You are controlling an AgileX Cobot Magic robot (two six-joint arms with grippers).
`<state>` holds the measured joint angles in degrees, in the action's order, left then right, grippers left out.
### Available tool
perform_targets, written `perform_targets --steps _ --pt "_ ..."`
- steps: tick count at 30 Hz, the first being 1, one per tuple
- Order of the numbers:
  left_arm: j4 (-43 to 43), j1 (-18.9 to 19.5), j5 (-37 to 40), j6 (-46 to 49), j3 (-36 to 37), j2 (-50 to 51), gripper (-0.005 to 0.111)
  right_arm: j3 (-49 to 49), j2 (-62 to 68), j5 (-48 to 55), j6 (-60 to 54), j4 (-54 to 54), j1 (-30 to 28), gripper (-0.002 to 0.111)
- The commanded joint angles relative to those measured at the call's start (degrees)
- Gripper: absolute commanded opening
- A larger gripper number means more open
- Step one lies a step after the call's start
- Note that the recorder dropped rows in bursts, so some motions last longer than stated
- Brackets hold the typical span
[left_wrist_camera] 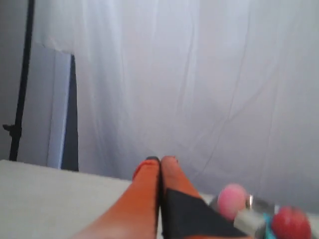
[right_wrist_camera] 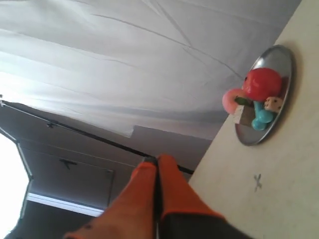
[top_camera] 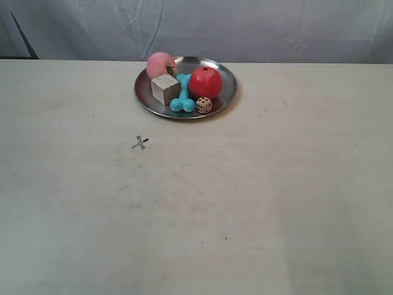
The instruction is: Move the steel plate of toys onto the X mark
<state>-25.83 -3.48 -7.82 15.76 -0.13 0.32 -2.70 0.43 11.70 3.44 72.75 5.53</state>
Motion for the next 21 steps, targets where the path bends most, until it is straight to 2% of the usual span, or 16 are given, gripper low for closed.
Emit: perform_targets --steps 1,3,7,14,18,20,21 --pt "-2.3 0.0 -18.5 -11.4 -0.9 -0.3 0.000 -1.0 -0.4 0.1 -0.3 7.4 -0.2 0.000" --pt "0.9 0.0 -22.5 -13.6 -3.1 -0.3 0.000 -2.5 -0.4 -1.5 -0.4 8.5 -0.2 0.000" --pt "8.8 0.0 -22.9 -16.4 -10.0 4.1 0.000 -7.7 -0.4 -7.3 -8.0 4.9 -0.2 0.000" --pt "43.7 0.0 -30.8 -36.3 -28.8 25.6 0.000 -18.0 4.5 -22.3 -26.8 -13.1 -0.2 0.000" --pt "57.4 0.0 -29.6 -48.7 -39.1 40.6 0.000 -21.8 15.8 -22.9 -33.6 -16.0 -0.2 0.000" --pt "62.7 0.0 -24.6 -60.2 -43.9 48.7 0.000 -24.0 23.9 -20.9 -36.2 -16.0 -0.2 0.000" --pt "68.0 0.0 -20.6 -67.7 -46.5 52.7 0.000 -25.2 27.4 -19.7 -36.4 -16.0 -0.2 0.000"
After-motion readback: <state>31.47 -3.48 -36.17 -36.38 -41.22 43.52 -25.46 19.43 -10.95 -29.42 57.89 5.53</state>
